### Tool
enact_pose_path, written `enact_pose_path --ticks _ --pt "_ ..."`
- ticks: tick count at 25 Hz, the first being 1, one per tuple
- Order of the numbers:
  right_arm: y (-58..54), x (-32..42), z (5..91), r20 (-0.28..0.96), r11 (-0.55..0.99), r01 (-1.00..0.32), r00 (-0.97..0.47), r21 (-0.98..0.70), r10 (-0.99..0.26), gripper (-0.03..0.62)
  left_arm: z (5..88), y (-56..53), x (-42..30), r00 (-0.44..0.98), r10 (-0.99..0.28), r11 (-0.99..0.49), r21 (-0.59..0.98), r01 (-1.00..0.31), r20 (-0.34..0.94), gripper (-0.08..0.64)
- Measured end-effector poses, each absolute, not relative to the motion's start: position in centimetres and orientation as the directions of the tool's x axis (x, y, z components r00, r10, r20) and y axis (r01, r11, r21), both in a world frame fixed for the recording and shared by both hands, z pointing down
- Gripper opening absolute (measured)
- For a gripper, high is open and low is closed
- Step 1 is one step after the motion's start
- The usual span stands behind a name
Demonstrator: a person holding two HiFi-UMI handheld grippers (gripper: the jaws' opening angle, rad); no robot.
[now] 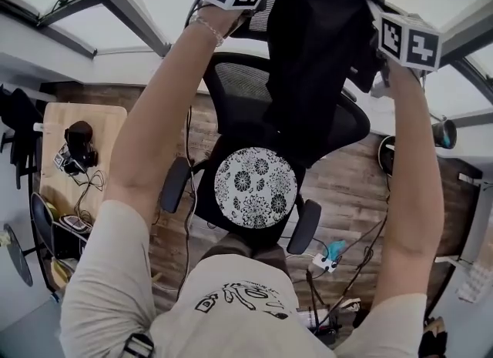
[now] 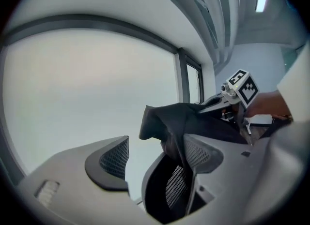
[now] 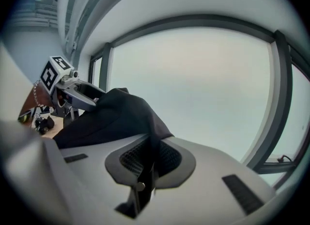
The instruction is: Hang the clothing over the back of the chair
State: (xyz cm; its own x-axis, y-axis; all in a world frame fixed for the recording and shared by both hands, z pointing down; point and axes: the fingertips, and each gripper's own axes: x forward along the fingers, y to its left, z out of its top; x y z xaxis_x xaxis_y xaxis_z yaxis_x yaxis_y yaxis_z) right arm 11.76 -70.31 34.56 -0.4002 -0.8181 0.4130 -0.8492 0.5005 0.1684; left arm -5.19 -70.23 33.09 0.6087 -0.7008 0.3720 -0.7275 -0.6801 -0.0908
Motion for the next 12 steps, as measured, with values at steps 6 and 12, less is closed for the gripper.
enact_pose_path --ticks 6,12 --pt "-70.5 12.4 35.2 0.486 0.509 -0.853 -0.398 0.116 -0.778 0.014 33.9 -71.0 -4.6 0.531 -0.753 -0.631 -0.196 -0.751 0.387 0.339" --pt "-70.0 13.6 34.7 0.442 0.505 -0.863 -0.465 -0.032 -0.767 0.09 34.4 -72.4 -4.7 0.474 -0.779 -0.574 -0.163 -0.802 0.41 0.339"
